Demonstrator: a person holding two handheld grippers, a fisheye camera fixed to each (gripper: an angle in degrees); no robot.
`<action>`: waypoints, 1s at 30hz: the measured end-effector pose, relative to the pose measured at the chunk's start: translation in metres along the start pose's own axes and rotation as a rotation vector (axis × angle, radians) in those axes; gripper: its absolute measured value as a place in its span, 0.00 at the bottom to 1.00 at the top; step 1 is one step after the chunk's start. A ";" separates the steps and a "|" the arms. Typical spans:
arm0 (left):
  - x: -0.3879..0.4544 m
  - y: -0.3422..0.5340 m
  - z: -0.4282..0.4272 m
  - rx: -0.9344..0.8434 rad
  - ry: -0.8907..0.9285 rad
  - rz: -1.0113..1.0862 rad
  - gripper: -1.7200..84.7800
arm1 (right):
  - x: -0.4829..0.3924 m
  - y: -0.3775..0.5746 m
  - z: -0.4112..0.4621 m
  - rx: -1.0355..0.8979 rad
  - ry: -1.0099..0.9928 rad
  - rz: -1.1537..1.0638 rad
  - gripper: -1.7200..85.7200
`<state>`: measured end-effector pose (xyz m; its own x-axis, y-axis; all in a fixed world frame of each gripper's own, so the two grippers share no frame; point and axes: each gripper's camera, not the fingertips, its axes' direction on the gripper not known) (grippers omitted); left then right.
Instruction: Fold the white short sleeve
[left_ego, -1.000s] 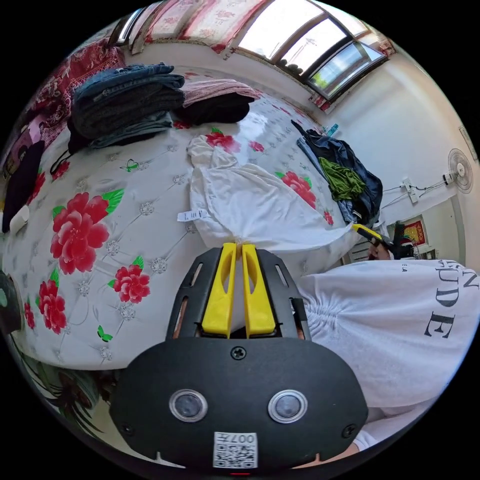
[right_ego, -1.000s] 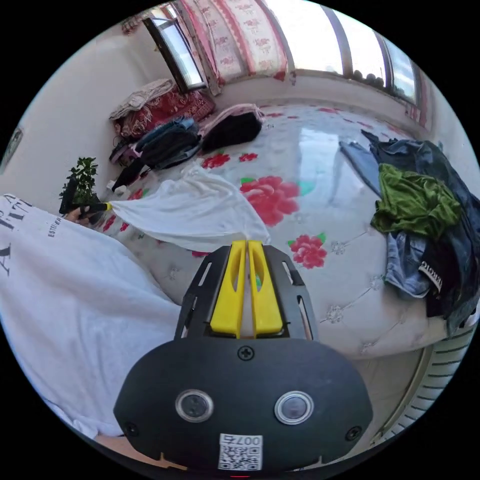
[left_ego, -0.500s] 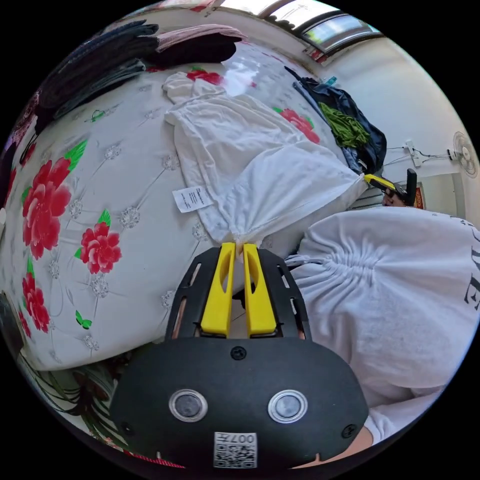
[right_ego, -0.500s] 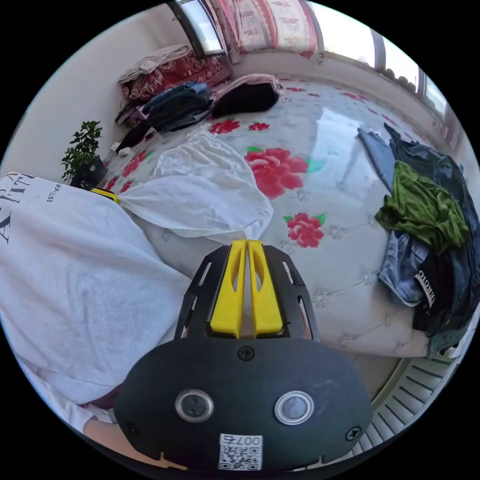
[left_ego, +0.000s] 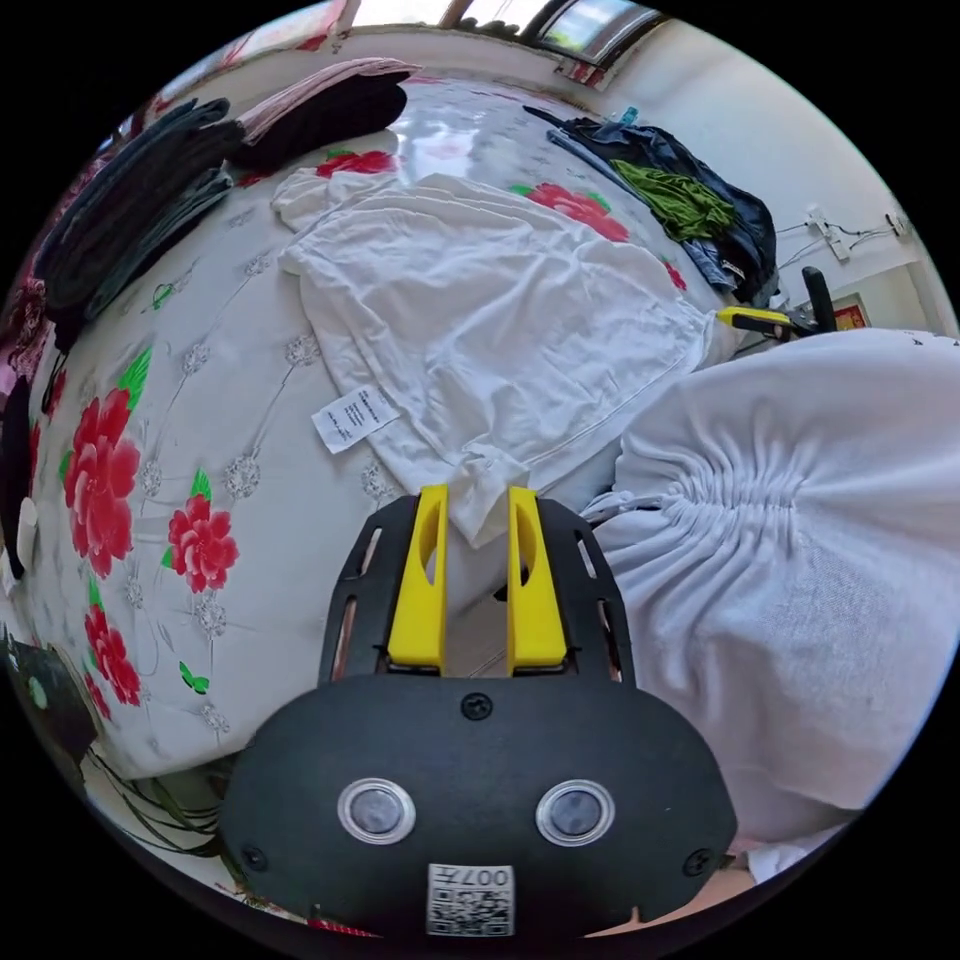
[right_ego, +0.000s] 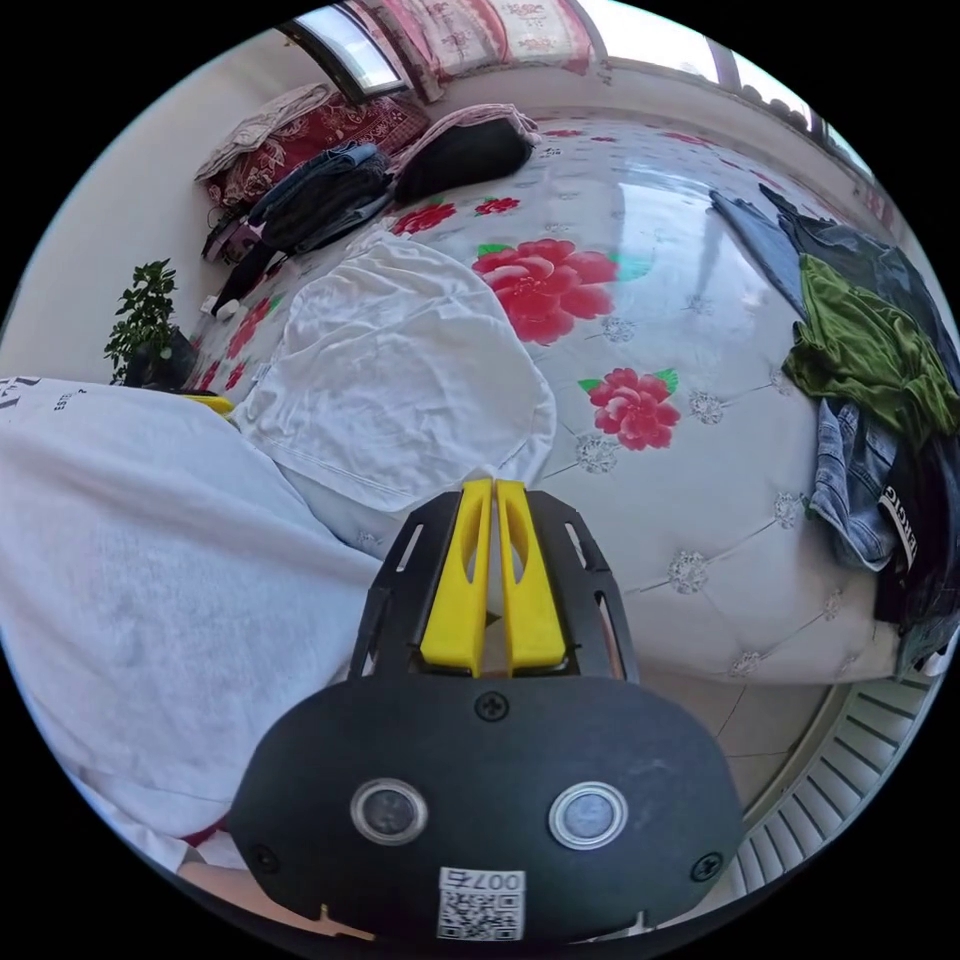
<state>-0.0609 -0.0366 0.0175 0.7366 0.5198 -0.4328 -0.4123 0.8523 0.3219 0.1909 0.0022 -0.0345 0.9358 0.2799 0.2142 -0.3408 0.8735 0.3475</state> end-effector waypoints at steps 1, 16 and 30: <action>0.004 -0.002 0.003 -0.006 -0.014 0.009 0.12 | -0.003 0.000 0.000 -0.001 -0.002 -0.001 0.02; -0.034 -0.064 -0.163 0.469 0.142 -0.251 0.01 | -0.017 -0.048 -0.154 0.308 -0.022 -0.093 0.02; 0.123 0.004 -0.559 1.291 -0.143 0.042 0.01 | -0.171 -0.028 -0.527 1.102 0.138 -0.552 0.02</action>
<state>-0.2721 0.0633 -0.5052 0.8191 0.4657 -0.3349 0.3155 0.1218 0.9411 0.0875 0.1396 -0.5616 0.9570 0.0790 -0.2792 0.2704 0.1064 0.9569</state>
